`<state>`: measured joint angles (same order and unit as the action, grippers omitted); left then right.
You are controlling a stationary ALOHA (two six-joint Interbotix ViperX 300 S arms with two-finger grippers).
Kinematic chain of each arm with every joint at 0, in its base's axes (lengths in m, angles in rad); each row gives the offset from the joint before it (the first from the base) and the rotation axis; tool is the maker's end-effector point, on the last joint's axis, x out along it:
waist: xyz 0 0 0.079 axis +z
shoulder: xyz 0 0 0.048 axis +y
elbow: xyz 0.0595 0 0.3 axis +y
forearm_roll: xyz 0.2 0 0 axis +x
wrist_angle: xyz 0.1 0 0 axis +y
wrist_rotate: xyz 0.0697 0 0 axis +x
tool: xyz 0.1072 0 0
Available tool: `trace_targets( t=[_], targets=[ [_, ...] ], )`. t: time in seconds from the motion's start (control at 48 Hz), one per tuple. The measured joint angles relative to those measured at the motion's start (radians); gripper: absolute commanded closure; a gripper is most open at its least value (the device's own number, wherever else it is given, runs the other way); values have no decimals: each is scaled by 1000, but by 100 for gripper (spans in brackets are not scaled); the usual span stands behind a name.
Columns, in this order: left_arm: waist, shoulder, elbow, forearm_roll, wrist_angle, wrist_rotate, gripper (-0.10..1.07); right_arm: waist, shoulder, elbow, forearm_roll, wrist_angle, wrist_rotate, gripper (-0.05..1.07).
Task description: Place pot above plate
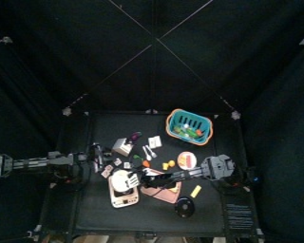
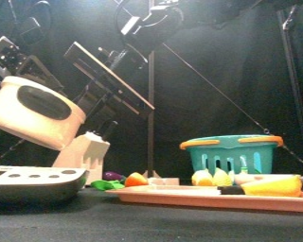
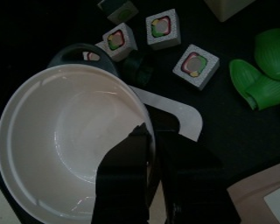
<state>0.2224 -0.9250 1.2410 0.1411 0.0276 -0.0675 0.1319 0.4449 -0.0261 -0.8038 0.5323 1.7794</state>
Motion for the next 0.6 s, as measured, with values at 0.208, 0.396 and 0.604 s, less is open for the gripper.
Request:
trace_targets(
  t=[0.208, 0.396, 0.604],
  targets=[
    [0, -2, 2, -8, -2, 2, 11, 0, -44, 35, -12, 14, -2, 63],
    [0, 0, 2, -8, -2, 2, 11, -14, -169, 149, -14, 78, -6, 63],
    [0, 0, 3, -8, -2, 2, 11, -71, -298, 295, 17, 110, -3, 63]
  ],
)
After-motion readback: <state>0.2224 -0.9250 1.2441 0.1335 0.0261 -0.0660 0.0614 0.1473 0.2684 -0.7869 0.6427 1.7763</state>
